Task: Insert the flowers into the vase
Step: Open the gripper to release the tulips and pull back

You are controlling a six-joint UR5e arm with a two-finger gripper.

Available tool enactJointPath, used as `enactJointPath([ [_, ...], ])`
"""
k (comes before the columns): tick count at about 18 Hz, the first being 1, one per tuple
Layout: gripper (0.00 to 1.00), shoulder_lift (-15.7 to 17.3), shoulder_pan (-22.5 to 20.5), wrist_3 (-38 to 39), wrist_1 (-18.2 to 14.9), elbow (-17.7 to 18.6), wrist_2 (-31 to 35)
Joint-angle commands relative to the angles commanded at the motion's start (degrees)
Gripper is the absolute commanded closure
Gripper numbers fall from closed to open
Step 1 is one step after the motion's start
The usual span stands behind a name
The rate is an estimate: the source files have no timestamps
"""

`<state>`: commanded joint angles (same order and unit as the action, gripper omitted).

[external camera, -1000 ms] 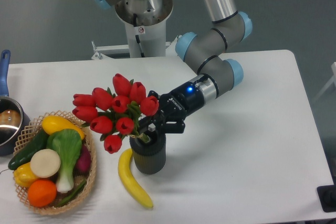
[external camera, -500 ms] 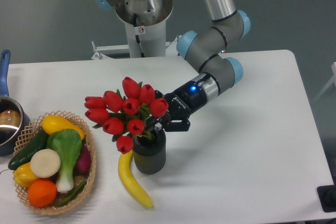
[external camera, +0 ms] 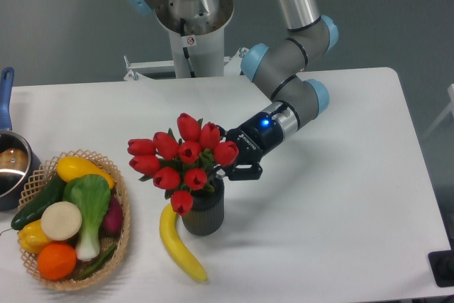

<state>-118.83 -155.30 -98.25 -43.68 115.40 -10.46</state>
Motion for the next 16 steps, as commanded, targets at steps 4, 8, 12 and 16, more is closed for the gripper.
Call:
enactJointPath([
  [4,0.80,-0.5,-0.2,-0.9,0.0,0.2,0.0],
  [8,0.78,-0.6,-0.5,-1.0,0.0,0.4,0.0],
  [12,0.76,-0.5,-1.0,-1.0,0.1,0.9,0.0],
  [16,0.74,-0.5,-1.4,-1.0,0.0,1.1,0.0],
])
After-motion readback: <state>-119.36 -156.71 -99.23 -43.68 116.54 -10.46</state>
